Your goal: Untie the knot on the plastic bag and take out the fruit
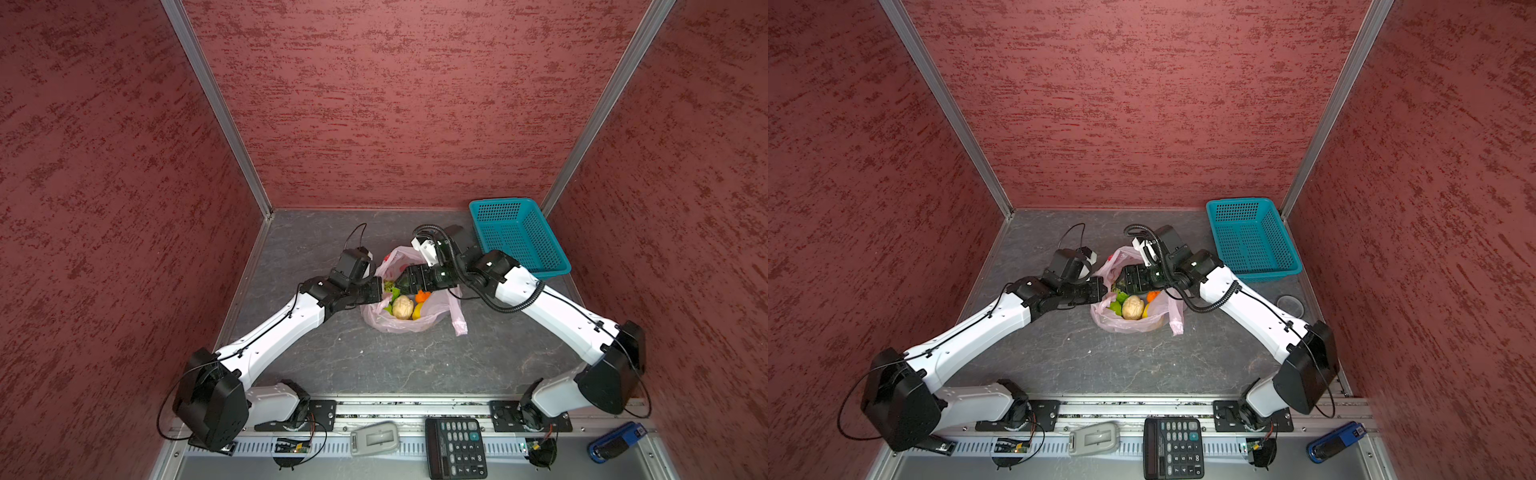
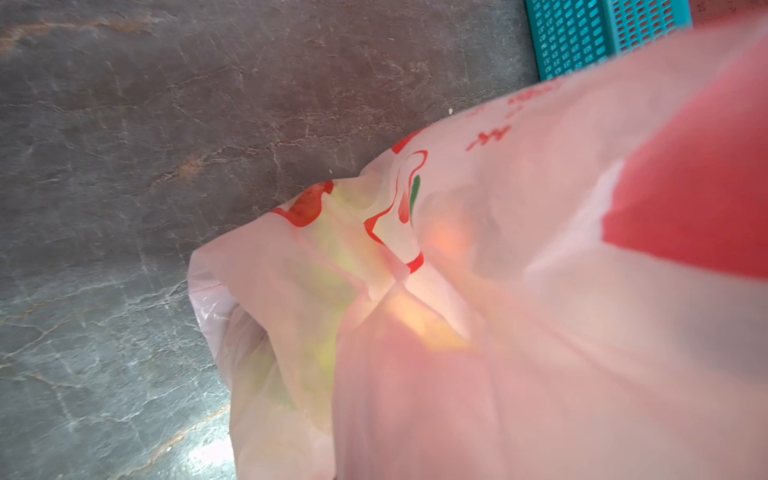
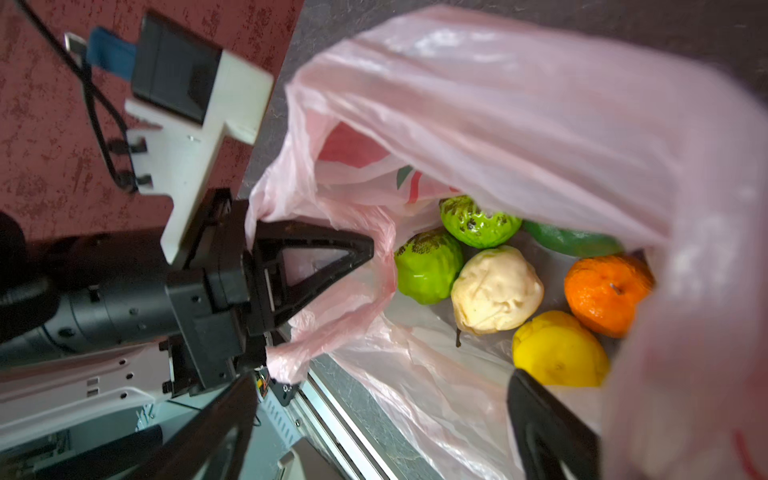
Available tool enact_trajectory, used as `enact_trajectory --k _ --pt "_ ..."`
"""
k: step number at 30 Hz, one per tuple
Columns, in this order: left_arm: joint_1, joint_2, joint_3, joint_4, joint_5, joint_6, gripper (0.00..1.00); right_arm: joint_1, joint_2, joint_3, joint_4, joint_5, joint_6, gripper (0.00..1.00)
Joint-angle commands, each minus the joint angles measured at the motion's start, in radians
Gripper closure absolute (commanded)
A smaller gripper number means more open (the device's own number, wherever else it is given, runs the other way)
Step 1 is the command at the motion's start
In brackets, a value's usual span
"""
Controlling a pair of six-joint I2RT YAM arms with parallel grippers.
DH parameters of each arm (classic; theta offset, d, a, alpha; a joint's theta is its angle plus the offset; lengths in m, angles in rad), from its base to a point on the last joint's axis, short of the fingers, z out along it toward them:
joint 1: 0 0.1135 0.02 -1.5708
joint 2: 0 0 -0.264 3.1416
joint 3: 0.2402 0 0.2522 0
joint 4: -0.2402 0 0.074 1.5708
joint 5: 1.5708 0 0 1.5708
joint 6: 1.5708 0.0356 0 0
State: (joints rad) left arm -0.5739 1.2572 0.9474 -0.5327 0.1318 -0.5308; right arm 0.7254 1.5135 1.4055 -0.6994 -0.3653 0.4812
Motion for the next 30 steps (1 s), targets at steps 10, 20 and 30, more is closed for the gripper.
enact_trajectory --k 10,20,30 --pt "0.030 -0.042 -0.013 0.063 0.084 0.080 1.00 0.152 0.130 0.104 -0.088 0.228 -0.008 0.02" --pt "0.066 -0.029 -0.055 0.102 0.106 0.088 1.00 0.163 0.118 0.136 -0.222 0.097 -0.184 0.02" --pt "0.088 -0.007 -0.040 0.127 0.177 0.107 1.00 0.310 0.093 0.074 -0.326 0.167 -0.211 0.01"
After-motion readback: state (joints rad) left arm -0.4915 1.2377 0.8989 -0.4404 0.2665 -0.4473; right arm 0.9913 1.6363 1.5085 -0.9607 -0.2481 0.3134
